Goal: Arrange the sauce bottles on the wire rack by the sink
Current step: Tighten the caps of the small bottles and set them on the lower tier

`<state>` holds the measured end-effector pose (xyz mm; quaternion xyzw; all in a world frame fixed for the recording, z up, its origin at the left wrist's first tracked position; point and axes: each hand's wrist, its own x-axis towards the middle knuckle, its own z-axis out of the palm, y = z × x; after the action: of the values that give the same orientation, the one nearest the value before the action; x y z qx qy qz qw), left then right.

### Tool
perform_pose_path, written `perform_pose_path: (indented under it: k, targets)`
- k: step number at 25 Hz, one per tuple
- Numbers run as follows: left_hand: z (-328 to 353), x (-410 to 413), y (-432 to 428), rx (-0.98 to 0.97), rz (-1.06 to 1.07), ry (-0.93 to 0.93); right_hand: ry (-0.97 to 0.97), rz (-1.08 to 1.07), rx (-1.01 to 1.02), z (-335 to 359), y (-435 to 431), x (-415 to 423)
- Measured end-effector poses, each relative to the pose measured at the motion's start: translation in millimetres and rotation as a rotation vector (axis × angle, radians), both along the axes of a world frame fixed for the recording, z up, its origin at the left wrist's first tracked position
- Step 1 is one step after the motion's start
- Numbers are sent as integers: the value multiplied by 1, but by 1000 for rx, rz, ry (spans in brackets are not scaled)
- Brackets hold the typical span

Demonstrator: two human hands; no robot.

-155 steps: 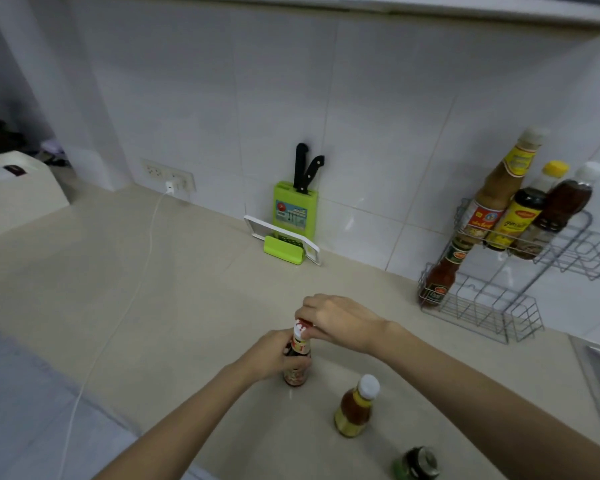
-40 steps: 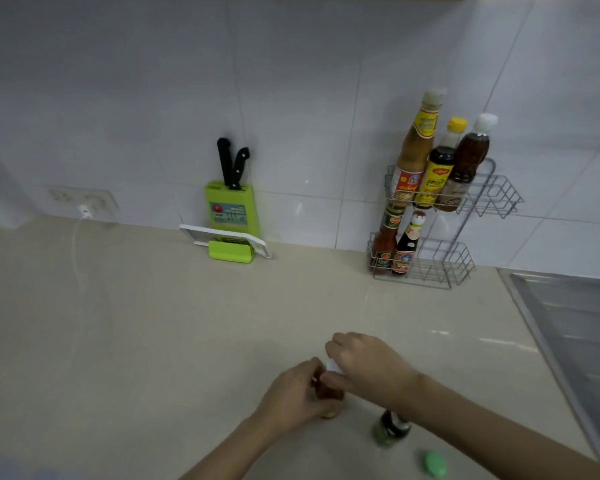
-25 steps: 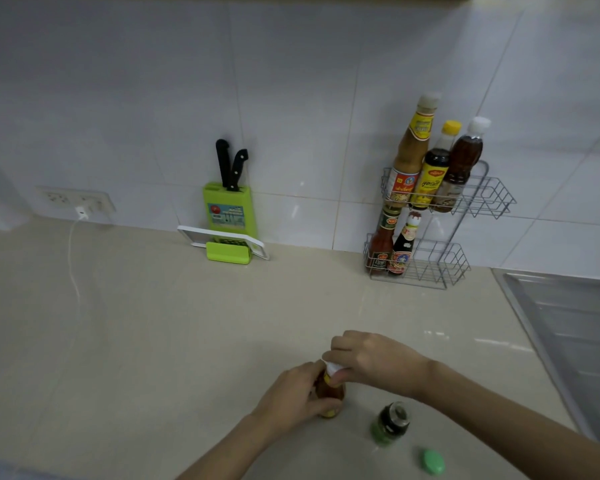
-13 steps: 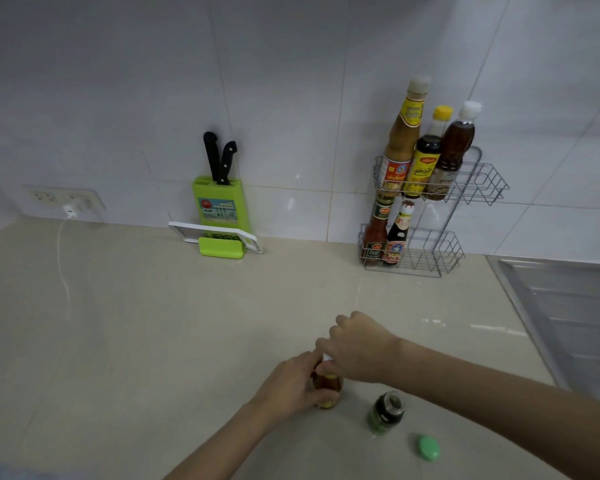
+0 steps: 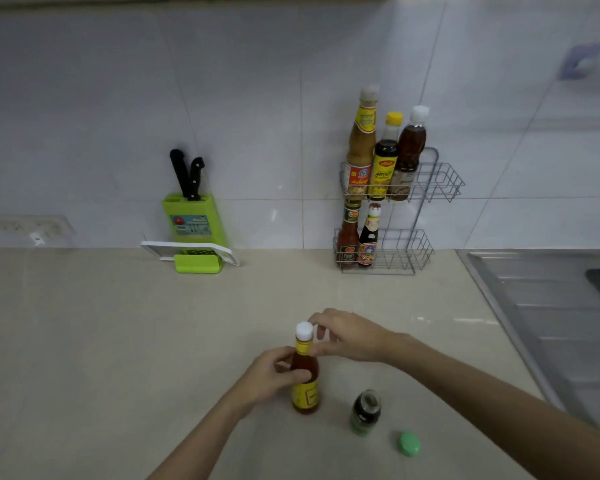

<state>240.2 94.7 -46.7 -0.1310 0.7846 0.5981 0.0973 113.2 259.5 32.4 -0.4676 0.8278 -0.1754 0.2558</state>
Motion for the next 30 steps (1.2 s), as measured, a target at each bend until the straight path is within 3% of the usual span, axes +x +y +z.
perform_pose_path:
  k: [4, 7, 10, 13, 16, 18, 22, 25, 30]
  targets:
    - [19, -27, 7, 210, -141, -37, -265, -157, -335, 2, 5, -27]
    - [27, -51, 19, 369, -168, -86, -524, -265, -447, 12, 12, -45]
    - [31, -80, 24, 291, -70, -51, -441, -523, -551, 19, 34, -70]
    - [32, -110, 14, 197, 106, -65, -301, -936, -772, 10, 62, -101]
    - [26, -138, 3, 149, 181, -127, -356, -1327, -1032, -3, 89, -138]
    - [22, -161, 2, 150, 211, -141, -400, -1477, -1194, -10, 100, -162]
    - [11, -210, 6, 191, 301, -101, -182, -1561, -1271, -16, 107, -198]
    - [4, -243, 1, 225, 404, -35, -124, -1552, -1265, -24, 102, -223]
    - [1, -285, 0, 287, 482, -27, -35, -1420, -1123, -31, 74, -250]
